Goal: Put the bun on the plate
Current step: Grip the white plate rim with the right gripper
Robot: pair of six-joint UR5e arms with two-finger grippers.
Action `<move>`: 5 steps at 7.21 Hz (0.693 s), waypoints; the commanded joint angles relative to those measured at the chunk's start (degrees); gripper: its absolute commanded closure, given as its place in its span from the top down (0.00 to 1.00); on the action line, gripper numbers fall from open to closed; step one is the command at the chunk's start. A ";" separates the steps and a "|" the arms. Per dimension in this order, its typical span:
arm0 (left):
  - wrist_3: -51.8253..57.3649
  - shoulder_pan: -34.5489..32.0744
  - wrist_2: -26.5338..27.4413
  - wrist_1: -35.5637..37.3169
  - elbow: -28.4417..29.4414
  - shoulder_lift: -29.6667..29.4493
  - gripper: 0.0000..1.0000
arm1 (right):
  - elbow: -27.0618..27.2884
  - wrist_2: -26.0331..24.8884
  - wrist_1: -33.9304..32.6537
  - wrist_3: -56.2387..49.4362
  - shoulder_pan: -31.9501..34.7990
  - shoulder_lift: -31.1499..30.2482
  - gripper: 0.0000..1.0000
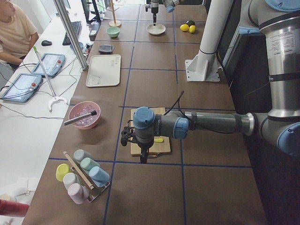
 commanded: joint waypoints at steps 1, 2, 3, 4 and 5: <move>0.00 0.00 0.00 -0.06 0.00 -0.01 1.00 | 0.48 0.46 0.29 -0.13 -0.03 0.05 0.00; 0.00 0.00 0.00 -0.06 0.00 -0.01 1.00 | 0.65 0.55 0.29 -0.13 -0.03 0.05 0.00; 0.00 0.00 0.00 -0.06 0.00 -0.01 1.00 | 1.79 0.98 0.29 -0.13 -0.03 0.05 0.00; 0.00 0.00 0.00 -0.06 0.00 -0.01 1.00 | 4.50 3.16 -0.49 0.13 -0.03 0.75 0.00; 0.00 0.00 0.00 -0.06 0.00 -0.01 1.00 | 6.61 7.19 -0.68 0.83 0.14 1.88 0.00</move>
